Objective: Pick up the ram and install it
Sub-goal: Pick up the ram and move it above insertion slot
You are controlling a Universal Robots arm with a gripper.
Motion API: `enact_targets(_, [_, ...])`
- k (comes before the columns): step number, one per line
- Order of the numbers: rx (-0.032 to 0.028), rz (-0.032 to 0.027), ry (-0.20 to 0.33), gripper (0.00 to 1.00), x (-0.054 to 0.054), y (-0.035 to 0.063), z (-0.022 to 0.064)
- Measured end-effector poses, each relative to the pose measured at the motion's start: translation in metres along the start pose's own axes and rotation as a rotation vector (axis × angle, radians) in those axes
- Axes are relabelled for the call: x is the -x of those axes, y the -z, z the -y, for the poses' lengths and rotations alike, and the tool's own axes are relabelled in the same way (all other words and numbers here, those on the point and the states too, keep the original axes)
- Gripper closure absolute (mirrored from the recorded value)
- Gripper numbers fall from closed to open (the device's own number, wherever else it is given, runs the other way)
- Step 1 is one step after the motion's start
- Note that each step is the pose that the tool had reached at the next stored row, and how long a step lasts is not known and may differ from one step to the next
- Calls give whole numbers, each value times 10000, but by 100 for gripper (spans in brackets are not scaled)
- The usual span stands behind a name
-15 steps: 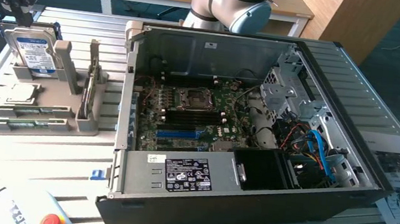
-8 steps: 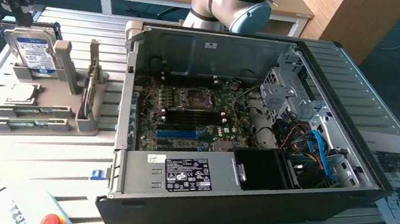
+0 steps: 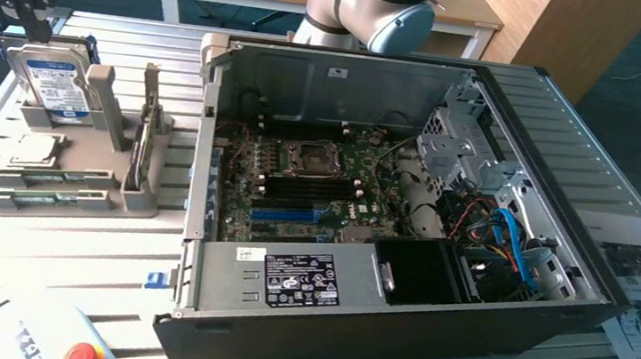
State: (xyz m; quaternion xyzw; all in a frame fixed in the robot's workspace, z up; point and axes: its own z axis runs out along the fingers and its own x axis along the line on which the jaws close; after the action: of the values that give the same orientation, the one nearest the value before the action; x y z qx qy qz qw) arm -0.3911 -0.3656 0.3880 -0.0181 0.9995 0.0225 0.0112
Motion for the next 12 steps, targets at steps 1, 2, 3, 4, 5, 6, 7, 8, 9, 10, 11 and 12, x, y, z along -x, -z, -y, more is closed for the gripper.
enact_targets(1, [2,-5,106,90,0,0,0])
enact_targets(2, [5,-9,213,90,0,0,0])
enact_targets(3, [8,-15,337,90,0,0,0])
enact_targets(4, [10,-20,454,90,0,0,0])
enact_targets(5, [13,-26,573,90,0,0,0])
enact_targets(6, [15,-31,693,90,0,0,0])
enact_targets(7, [18,-36,812,90,0,0,0])
enact_targets(8, [21,-41,933,90,0,0,0])
enact_targets(9, [24,-47,1057,90,0,0,0])
enact_targets(10, [27,-53,1186,90,0,0,0])
enact_targets(11, [29,-58,1309,90,0,0,0])
enact_targets(12, [32,-64,1430,90,0,0,0])
